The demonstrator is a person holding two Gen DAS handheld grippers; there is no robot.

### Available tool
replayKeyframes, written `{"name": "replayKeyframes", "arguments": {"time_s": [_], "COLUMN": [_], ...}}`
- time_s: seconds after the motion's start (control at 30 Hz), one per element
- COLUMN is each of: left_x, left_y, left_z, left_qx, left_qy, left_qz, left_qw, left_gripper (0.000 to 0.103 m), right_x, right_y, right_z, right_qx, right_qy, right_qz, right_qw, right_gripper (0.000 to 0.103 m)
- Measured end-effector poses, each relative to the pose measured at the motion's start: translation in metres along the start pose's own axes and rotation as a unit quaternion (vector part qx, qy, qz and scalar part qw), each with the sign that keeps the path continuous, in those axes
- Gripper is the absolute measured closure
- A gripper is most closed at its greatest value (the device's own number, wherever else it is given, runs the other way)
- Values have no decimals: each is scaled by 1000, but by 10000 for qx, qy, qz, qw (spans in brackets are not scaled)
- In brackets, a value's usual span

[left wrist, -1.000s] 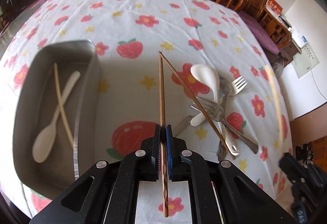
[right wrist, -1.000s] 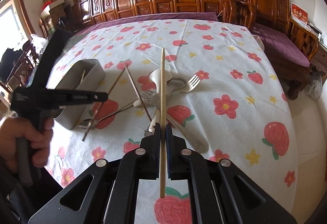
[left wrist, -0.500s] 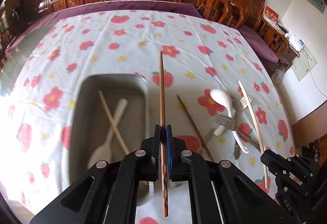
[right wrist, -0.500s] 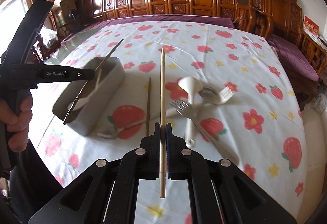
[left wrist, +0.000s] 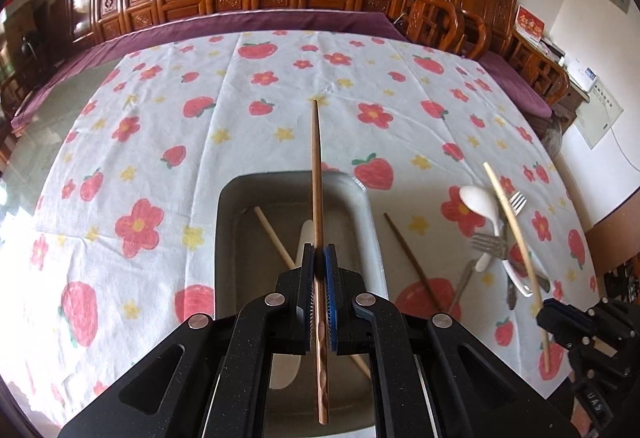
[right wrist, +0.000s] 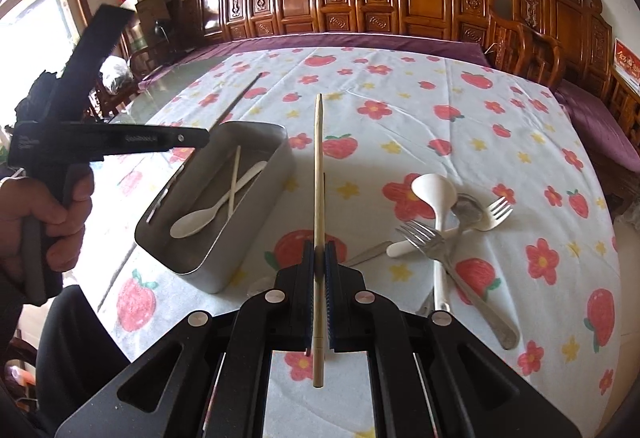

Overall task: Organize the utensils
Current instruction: 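Carry the brown chopstick into the metal tray and open the left tool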

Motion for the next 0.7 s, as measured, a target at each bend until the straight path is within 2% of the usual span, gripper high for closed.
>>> {"name": "replayKeyframes", "arguments": {"time_s": [0.5,0.7], "left_x": [10,15], "left_y": [-31,-19], "left_z": [-35,-37], "left_qx": [479,372], "left_qy": [-55,-59], "left_qz": [-59,-99], "left_qw": [9988,9992], "left_gripper": [99,99], "right_x": [21,39], "right_y": [-7,-13], "right_z": [10,14], "right_qx": [-11,22], "right_qy": [82,176], "right_qz": [94,143], "right_qw": [9999,9997], "right_gripper": [97,97]}}
Point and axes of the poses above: each gripper's, at about its wrist camera, not at the fingertips, and y roughly against the way its jaws point, x to its left, z to its top, the point moved 4 cm from there along -y, roughly the way its jaws point, and after that the axes turned 5 degrees about -y, right-handed, at the moved point
